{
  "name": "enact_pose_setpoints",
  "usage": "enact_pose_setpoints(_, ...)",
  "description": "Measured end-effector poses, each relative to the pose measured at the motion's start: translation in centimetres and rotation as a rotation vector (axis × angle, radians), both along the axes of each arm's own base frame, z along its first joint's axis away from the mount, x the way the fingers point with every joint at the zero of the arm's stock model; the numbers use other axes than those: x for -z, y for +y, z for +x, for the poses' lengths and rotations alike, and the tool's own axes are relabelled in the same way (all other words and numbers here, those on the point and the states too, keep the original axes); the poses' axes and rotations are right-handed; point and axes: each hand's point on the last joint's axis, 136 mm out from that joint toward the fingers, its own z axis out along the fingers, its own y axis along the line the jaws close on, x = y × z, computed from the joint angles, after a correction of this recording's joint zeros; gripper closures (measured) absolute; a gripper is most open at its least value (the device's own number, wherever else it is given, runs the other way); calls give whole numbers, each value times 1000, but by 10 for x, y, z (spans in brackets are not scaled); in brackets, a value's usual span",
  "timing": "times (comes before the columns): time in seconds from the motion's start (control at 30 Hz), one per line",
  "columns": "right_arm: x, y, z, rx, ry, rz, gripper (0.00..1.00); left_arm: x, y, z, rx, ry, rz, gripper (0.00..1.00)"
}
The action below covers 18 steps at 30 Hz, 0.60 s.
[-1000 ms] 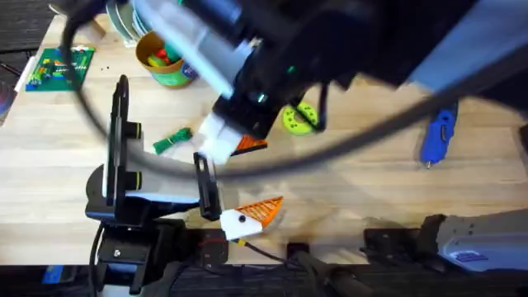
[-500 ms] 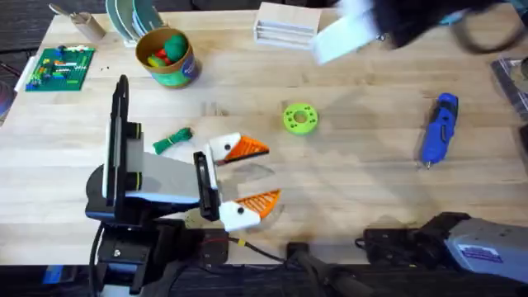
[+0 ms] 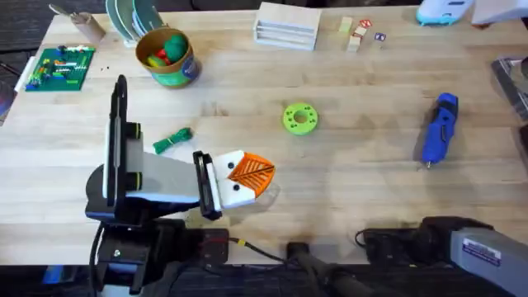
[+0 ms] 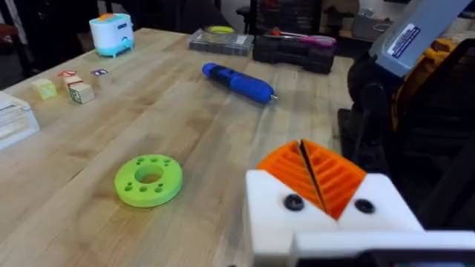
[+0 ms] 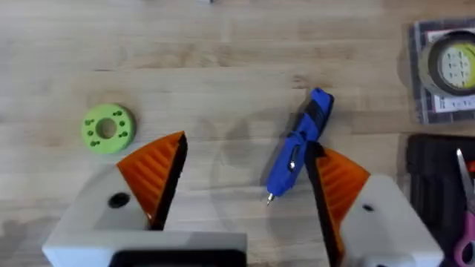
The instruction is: Pick up the gripper from the table and insert it into the empty holder that is missing its gripper. Then pick up a screw, insert it into the mounting hole, and use the screwdriver to tighten it. Finally, clean up the table by picking up the vegetable and placing it into the bucket.
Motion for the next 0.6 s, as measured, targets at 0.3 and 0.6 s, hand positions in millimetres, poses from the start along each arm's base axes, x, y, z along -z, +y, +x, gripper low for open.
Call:
enact_pose_setpoints(0.3,67,-66,-6,262,96,5,10,0,0,2,-11,0,1,997)
enact_pose_setpoints(0.6,170,-101,-2,355,276,117,10,0,1,3,-19,0,1,997)
